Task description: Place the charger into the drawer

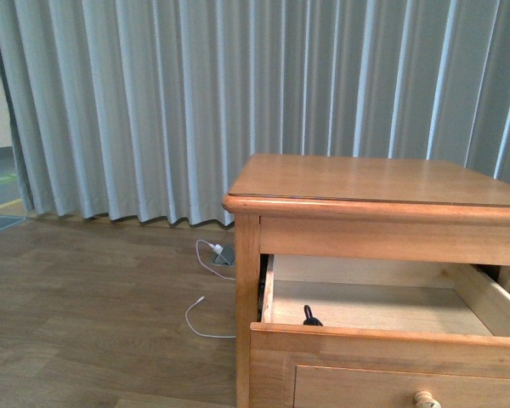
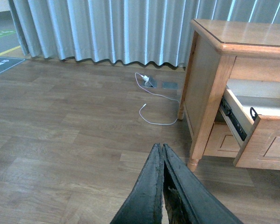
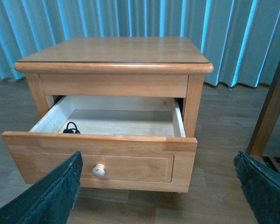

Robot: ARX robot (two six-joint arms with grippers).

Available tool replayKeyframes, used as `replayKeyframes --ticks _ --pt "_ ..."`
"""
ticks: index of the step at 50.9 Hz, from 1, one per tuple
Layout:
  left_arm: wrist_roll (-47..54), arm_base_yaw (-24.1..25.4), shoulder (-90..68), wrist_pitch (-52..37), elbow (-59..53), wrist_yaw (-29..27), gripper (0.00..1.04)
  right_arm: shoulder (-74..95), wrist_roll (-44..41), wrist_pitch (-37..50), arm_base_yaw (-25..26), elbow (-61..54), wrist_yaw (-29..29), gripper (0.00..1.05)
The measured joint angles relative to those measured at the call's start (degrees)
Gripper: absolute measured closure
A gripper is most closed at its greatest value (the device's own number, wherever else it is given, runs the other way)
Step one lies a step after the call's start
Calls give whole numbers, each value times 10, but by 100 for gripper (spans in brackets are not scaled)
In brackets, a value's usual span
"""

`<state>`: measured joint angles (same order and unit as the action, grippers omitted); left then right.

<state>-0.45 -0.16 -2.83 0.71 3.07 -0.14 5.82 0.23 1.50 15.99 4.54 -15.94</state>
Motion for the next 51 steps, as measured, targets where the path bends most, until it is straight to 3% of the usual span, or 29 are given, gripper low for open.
replayKeyframes --ticks 19,31,42,46,51 --pt "0 0 27 -4 -24 0 101 0 0 0 0 0 0 8" --pt "0 0 27 -4 -24 0 56 35 -35 -76 -26 11 19 8" --pt "0 0 27 -4 -24 0 15 202 -36 -26 -104 38 60 8" --pt "1 0 27 -4 -24 0 4 270 -33 19 -138 47 81 8" --pt "1 0 27 -4 -24 0 6 403 -20 113 -197 73 115 8"
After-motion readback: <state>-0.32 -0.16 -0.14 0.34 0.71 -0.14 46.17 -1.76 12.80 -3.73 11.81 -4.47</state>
